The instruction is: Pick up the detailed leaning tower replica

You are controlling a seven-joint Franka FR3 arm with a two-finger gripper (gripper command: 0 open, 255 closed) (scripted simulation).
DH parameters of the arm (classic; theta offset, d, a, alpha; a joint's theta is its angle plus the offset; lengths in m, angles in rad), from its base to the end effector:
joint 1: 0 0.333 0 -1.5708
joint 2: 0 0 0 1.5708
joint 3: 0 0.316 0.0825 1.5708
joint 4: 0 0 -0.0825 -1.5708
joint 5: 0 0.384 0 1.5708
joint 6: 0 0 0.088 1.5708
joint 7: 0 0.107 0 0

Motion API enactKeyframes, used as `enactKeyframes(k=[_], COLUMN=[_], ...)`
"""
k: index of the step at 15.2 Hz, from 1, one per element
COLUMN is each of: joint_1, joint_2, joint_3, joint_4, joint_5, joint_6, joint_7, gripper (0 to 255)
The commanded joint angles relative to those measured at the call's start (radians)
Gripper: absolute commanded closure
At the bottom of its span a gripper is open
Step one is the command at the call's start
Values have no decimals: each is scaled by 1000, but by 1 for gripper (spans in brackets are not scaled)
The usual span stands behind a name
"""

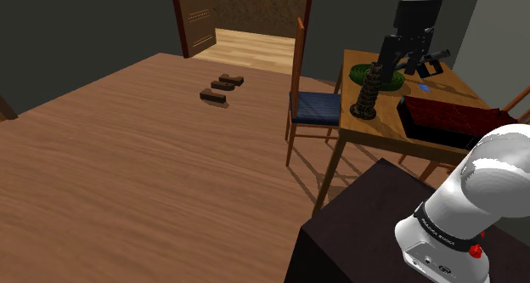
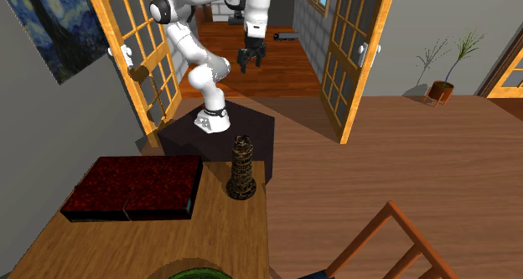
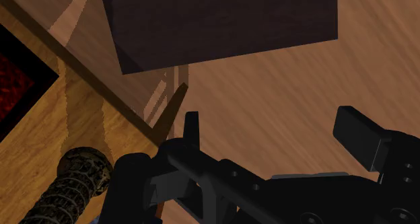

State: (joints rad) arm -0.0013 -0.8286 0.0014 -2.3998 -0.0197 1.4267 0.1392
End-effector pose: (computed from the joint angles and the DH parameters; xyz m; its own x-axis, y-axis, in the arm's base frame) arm 0.2786 -0.0022 0.5712 0.9800 -0.1420 -0.1397 -0.1376 -0.9897 0.0405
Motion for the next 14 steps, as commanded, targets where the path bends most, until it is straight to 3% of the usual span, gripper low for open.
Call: enactKeyframes(k=[1, 14], joint_1=[0, -77], joint_2=[0, 219], joint_3=[0, -255], joint_4=[0, 29], joint_5=[0, -169], joint_6=[0, 310], joint_7=[0, -256], gripper=[0, 0])
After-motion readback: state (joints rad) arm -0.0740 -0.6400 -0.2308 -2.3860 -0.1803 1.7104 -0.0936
